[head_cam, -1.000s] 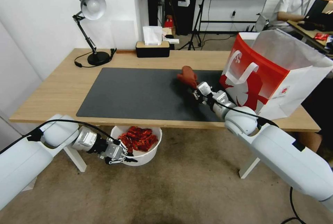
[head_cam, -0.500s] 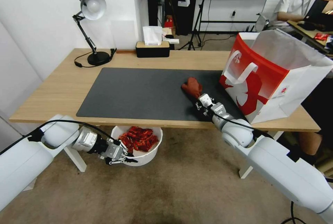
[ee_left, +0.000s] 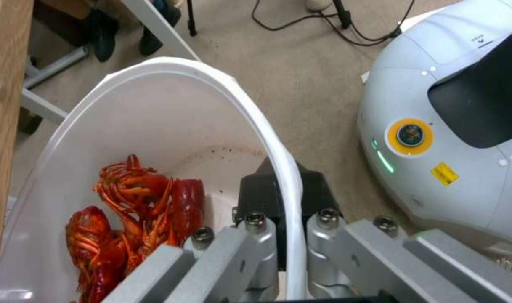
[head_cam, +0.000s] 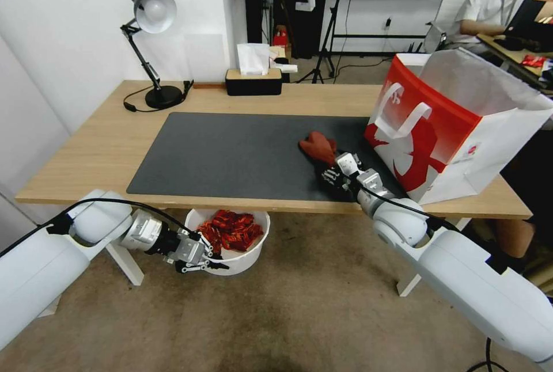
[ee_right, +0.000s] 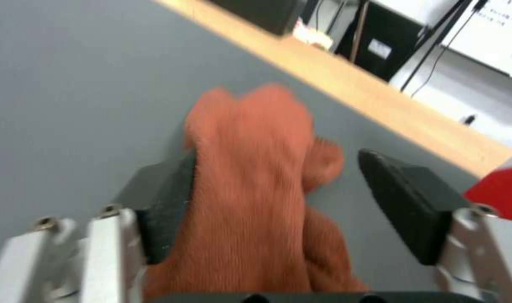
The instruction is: Sweep shrimp from table into container with towel, then put container into takeout bag.
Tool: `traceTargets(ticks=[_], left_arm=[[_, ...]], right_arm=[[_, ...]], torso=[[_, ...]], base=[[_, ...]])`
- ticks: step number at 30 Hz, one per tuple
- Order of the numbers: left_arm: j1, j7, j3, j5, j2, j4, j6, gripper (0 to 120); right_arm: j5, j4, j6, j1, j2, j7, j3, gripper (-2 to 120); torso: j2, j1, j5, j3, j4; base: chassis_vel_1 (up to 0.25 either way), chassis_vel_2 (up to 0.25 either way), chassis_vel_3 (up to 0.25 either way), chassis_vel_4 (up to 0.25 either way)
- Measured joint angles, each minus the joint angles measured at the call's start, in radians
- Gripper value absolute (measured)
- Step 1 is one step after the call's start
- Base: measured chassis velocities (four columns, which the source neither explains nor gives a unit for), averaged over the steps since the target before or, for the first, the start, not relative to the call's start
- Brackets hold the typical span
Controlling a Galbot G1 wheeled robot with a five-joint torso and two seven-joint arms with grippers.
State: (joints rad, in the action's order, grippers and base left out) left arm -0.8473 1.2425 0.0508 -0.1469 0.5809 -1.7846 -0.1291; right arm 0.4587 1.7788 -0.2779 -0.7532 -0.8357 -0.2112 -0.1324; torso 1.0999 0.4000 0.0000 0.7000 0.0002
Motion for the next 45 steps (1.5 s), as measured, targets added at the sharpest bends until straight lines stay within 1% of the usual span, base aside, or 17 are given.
traceTargets(ticks=[3, 4, 7, 8, 10, 11, 12, 15, 16, 18, 19, 21, 22, 24, 31, 35, 45], left_arm=[[-0.002, 0.0, 0.002, 0.0, -0.001, -0.003, 0.0, 0], [-0.002, 0.0, 0.002, 0.0, -0.001, -0.003, 0.0, 0], [-0.002, 0.0, 0.004, 0.0, -0.001, -0.005, 0.001, 0], [-0.002, 0.0, 0.004, 0.0, -0.001, -0.005, 0.001, 0], [-0.005, 0.0, 0.006, 0.0, -0.002, -0.005, 0.001, 0], [-0.006, 0.0, 0.007, 0.0, -0.002, -0.005, 0.001, 0], [-0.006, 0.0, 0.007, 0.0, -0.002, -0.005, 0.001, 0], [-0.011, -0.001, 0.014, 0.0, -0.002, -0.006, 0.0, 0], [-0.011, -0.001, 0.014, 0.0, -0.002, -0.006, 0.0, 0], [-0.021, -0.001, 0.022, 0.0, -0.002, -0.006, -0.003, 0], [-0.021, -0.001, 0.022, 0.0, -0.002, -0.006, -0.003, 0], [-0.033, -0.001, 0.031, 0.0, -0.002, -0.009, -0.006, 0], [-0.033, -0.001, 0.031, 0.0, -0.002, -0.009, -0.006, 0], [-0.041, -0.001, 0.037, 0.0, -0.002, -0.013, -0.008, 0], [-0.052, -0.001, 0.041, 0.002, 0.003, -0.019, -0.008, 0], [-0.053, -0.001, 0.041, 0.006, 0.008, -0.019, -0.008, 0], [-0.058, -0.002, 0.04, 0.014, 0.017, -0.013, -0.007, 0]], right_arm=[[0.002, 0.082, 0.04, -0.081, 0.006, 0.024, 0.095, 94], [0.002, 0.082, 0.04, -0.081, 0.006, 0.024, 0.095, 94], [-0.004, 0.184, 0.121, -0.228, 0.027, 0.061, 0.224, 99], [-0.004, 0.184, 0.121, -0.228, 0.027, 0.061, 0.224, 99], [-0.011, 0.226, 0.169, -0.306, 0.034, 0.078, 0.294, 100], [-0.019, 0.265, 0.234, -0.402, 0.038, 0.092, 0.365, 100], [-0.019, 0.265, 0.234, -0.402, 0.038, 0.092, 0.365, 100], [-0.06, 0.321, 0.369, -0.591, 0.021, 0.091, 0.463, 100], [-0.06, 0.321, 0.369, -0.591, 0.021, 0.091, 0.463, 100], [-0.12, 0.332, 0.484, -0.733, -0.025, 0.09, 0.52, 100], [-0.12, 0.332, 0.484, -0.733, -0.025, 0.09, 0.52, 100], [-0.182, 0.331, 0.597, -0.846, -0.083, 0.086, 0.548, 100], [-0.182, 0.331, 0.597, -0.846, -0.083, 0.086, 0.548, 100], [-0.219, 0.319, 0.675, -0.905, -0.126, 0.065, 0.55, 100], [-0.264, 0.25, 0.781, -0.979, -0.22, 0.022, 0.546, 100], [-0.276, 0.213, 0.806, -0.991, -0.238, 0.016, 0.545, 100], [-0.285, 0.173, 0.803, -0.984, -0.248, -0.009, 0.543, 100]], torso=[[0.0, 0.0, 0.0001, 0.0, 0.0001], [0.0, 0.0, 0.0001, 0.0, 0.0001], [0.0, 0.0, 0.0, 0.0, -0.0004], [0.0, 0.0, 0.0, 0.0, -0.0004], [0.0, 0.0, 0.0, 0.0, -0.0003], [0.0, 0.0, -0.0001, 0.0, -0.0004], [0.0, 0.0, -0.0001, 0.0, -0.0004], [0.0, 0.0, -0.0002, 0.0, -0.0001], [0.0, 0.0, -0.0002, 0.0, -0.0001], [0.0, 0.0, -0.0001, 0.0, -0.0003], [0.0, 0.0, -0.0001, 0.0, -0.0003], [0.0, 0.0, 0.0, 0.0, -0.0005], [0.0, 0.0, 0.0, 0.0, -0.0005], [0.0, 0.0, 0.0, 0.0, -0.0003], [0.0, 0.0, -0.0001, 0.0, -0.0002], [0.0, 0.0, 0.0, 0.0, -0.0001], [0.0, 0.0, 0.0, 0.0, -0.0001]], base=[[0.0, 0.0, 0.0, 0.0], [0.0, 0.0, 0.0, 0.0], [0.0, 0.0, 0.0, 0.0], [0.0, 0.0, 0.0, 0.0], [0.0, 0.0, 0.0, 0.0], [0.0, 0.0, 0.0, 0.0], [0.0, 0.0, 0.0, 0.0], [0.0, 0.0, 0.0, 0.0], [0.0, 0.0, 0.0, 0.0], [0.0, 0.0, 0.0, 0.0], [0.0, 0.0, 0.0, 0.0], [0.0, 0.0, 0.0, 0.0], [0.0, 0.0, 0.0, 0.0], [0.0, 0.0, 0.0, 0.0], [0.0, 0.0, 0.0, 0.0], [0.0, 0.0, 0.0, 0.0], [0.0, 0.0, 0.0, 0.0]])
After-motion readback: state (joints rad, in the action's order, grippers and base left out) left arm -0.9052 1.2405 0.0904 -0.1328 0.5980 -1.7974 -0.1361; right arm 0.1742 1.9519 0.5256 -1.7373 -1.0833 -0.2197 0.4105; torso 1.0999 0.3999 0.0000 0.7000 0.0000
